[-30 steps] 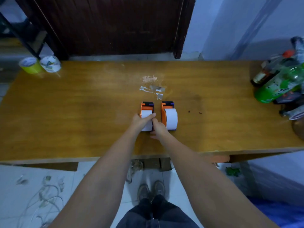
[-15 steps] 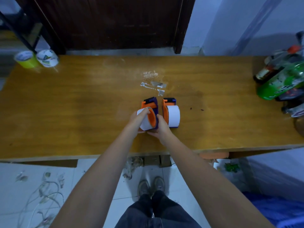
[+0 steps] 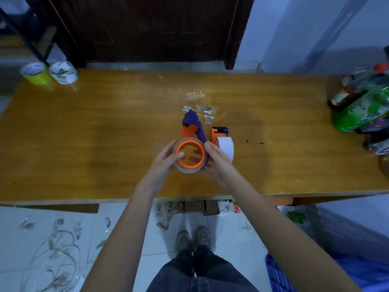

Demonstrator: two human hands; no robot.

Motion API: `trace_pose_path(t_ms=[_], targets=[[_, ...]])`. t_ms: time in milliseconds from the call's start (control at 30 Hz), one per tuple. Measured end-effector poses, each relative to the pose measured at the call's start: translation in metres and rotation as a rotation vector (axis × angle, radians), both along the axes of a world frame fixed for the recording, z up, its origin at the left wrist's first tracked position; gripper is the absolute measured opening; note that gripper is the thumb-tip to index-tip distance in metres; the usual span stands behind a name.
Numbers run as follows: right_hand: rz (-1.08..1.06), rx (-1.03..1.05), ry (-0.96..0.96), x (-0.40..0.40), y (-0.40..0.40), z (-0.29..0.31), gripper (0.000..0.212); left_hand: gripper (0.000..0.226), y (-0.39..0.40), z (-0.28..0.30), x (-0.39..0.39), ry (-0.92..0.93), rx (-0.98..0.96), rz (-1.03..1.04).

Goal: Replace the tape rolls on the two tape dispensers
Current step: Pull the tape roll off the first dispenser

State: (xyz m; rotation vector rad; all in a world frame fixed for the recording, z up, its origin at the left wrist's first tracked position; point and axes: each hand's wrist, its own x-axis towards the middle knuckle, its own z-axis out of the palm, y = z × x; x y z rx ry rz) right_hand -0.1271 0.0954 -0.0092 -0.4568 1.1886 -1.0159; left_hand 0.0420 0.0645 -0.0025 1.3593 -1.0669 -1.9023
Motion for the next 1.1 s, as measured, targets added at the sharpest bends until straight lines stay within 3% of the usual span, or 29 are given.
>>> trace_pose_path(t_ms=[133, 233, 500, 833, 1100], targets=[[-0.011, 0.018, 0.024, -0.002, 0.002, 0.001, 0.043, 0.115, 0.001, 0.006, 0.007, -0.413, -0.385, -0.241], [-0.046, 0.026, 0.046, 0.003, 0.003, -0.002, 0.046, 0.129, 0.008, 0.001, 0.006, -0.615, -0.639, -0.371], [-0.062, 0.016, 0.045, 0.004, 0.0, -0.003, 0.046, 0.09, 0.007, -0.003, 0.0, -0.346, -0.75, -0.213], [-0.05, -0.001, -0.103, 0.003, 0.008, -0.007, 0.054, 0.093, 0.005, 0.001, -0.004, -0.258, -0.759, -0.209], [-0.053, -0.017, -0.247, 0.008, 0.01, -0.001, 0.047, 0.086, 0.004, 0.005, -0.007, -0.08, -0.663, -0.182]])
